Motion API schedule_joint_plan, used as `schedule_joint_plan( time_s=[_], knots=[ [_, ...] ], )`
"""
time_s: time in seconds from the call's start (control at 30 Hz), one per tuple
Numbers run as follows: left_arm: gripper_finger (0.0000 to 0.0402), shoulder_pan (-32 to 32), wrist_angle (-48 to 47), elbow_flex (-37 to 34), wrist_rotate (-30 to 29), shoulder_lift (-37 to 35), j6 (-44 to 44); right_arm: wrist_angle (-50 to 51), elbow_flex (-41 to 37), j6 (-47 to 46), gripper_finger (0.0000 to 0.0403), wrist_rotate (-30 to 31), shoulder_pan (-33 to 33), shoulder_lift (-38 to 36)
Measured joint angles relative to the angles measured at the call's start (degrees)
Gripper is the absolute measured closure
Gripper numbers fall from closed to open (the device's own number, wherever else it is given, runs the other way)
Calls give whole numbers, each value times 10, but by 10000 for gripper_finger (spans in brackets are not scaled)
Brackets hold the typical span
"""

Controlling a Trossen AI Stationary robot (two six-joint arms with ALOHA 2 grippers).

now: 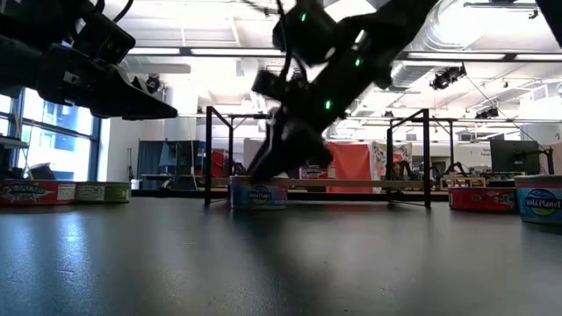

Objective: Stack canned seafood by type on shelf
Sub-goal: Put the blue tuna can on the shelf

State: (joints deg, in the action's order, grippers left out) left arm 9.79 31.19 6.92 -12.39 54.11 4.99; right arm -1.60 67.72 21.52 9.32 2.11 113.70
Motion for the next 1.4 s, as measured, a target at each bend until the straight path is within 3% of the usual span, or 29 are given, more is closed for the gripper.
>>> schedule_joint_plan(
  time_s=[0.17, 0.47, 0.8, 1.03, 1.4],
  knots=[
    [326, 0, -1, 0, 0, 0, 0, -38, 2, 43, 281, 28, -4, 34],
    [326, 0, -1, 0, 0, 0, 0, -15, 3, 41, 395, 139, 20, 51],
    [326, 0, -1, 0, 0, 0, -3, 9, 2, 15, 401, 306, 77, 47],
    [326, 0, -1, 0, 0, 0, -3, 20, 0, -11, 403, 349, 105, 22],
    [326, 0, -1, 0, 0, 0, -3, 25, 1, -43, 402, 367, 118, -25]
  ],
)
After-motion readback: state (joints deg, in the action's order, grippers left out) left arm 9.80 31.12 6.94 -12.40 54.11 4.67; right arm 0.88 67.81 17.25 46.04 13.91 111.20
